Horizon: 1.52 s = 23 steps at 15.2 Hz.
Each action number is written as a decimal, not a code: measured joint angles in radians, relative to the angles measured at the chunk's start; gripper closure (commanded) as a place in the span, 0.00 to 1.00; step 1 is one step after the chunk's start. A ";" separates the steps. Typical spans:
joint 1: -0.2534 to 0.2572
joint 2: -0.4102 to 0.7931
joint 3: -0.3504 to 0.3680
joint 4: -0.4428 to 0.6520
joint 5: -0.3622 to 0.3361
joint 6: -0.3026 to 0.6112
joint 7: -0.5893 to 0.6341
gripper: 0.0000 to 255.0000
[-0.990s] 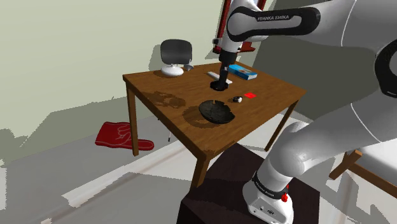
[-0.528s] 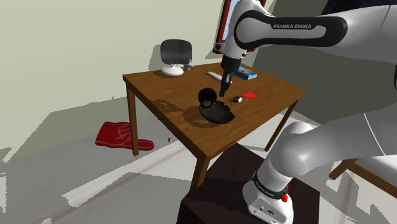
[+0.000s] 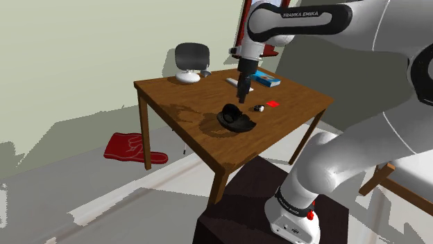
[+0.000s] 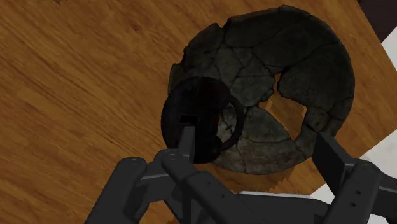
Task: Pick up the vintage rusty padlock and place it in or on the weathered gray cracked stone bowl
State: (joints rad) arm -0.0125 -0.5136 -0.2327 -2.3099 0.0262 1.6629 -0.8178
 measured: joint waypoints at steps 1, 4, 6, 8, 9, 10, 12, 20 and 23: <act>0.019 0.097 -0.058 0.096 0.041 -0.069 -0.090 0.00; 0.048 0.434 -0.203 0.416 0.189 -0.331 -0.378 0.00; 0.030 0.600 -0.234 0.566 0.258 -0.469 -0.512 0.00; 0.026 0.623 -0.234 0.566 0.270 -0.484 -0.545 0.00; 0.026 0.624 -0.233 0.556 0.271 -0.479 -0.552 0.00; 0.028 0.617 -0.232 0.536 0.270 -0.468 -0.554 0.00; 0.035 0.600 -0.227 0.497 0.268 -0.443 -0.550 0.00; 0.040 0.586 -0.224 0.462 0.266 -0.420 -0.548 1.00; 0.040 0.586 -0.224 0.462 0.266 -0.420 -0.548 1.00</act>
State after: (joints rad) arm 0.0277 0.0726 -0.4571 -1.8475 0.2917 1.2424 -1.3655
